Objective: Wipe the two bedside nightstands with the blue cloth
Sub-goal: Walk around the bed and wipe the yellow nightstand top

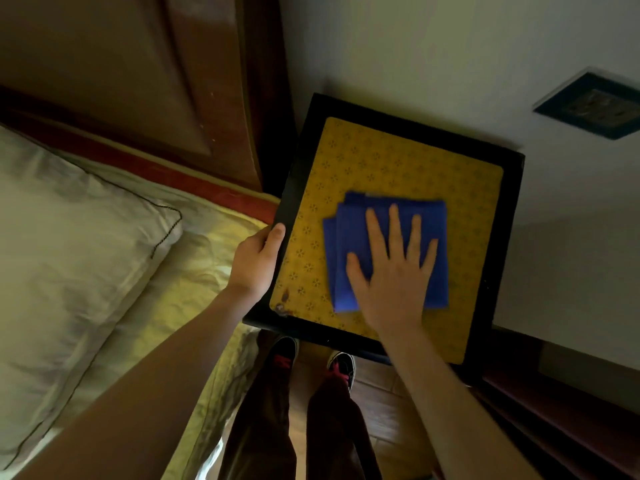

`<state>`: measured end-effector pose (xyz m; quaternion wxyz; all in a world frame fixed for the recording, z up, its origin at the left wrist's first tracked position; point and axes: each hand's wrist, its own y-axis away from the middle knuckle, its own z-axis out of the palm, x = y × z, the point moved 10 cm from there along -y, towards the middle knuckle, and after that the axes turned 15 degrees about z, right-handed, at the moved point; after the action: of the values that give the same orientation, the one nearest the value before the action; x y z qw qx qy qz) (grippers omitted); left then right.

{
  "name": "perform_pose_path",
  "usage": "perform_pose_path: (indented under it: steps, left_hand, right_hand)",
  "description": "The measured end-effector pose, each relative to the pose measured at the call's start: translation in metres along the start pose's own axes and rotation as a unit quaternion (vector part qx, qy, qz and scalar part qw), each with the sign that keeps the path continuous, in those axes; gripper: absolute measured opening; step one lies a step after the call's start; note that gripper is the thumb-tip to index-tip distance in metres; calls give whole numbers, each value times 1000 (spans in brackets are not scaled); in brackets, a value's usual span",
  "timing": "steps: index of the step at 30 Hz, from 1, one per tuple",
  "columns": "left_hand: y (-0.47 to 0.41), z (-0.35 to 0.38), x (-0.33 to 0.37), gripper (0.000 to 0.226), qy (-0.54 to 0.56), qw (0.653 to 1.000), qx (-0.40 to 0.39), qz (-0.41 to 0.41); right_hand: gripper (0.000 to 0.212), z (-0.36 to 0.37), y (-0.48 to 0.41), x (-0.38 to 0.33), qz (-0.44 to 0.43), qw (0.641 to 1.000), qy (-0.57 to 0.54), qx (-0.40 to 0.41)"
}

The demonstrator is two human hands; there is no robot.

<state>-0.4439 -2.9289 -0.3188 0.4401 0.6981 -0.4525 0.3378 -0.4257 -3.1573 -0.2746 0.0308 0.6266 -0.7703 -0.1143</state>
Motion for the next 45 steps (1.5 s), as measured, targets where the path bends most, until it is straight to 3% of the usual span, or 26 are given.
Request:
perform_pose_path:
  steps: [3,5,11,16,19,32,36,40,45]
  left_hand:
    - [0,1,2,48,13,1000,-1,2]
    - [-1,1,0,47,26,1000,-2,3]
    - [-6,4,-15,36,88,996,12,-14]
    - [-6,3,-17,41,75,997,13,-6]
    - [-4,2,-16,45,95,995,20,-16]
    - [-4,6,-23,44,155,987,18,-47]
    - [-7,5,-21,36,144,989,25,-30]
    - [-6,6,-22,27,134,990,21,-25]
    - [-7,4,-17,49,134,991,20,-10]
  right_hand:
    - [72,19,70,7,-14,999,34,-29]
    - [72,23,71,2,1,999,33,-38]
    - [70,7,-37,-65,0,1000,20,14]
    - [71,-5,-128,-118,-9,1000,5,22]
    - [71,-8,-140,-126,-22,999,3,23]
    - [71,36,78,-39,3,997,69,-28]
    - [69,24,35,-58,44,998,45,-13]
    - [69,5,-68,-96,74,997,7,11]
    - [68,-8,-148,-123,62,998,-19,16]
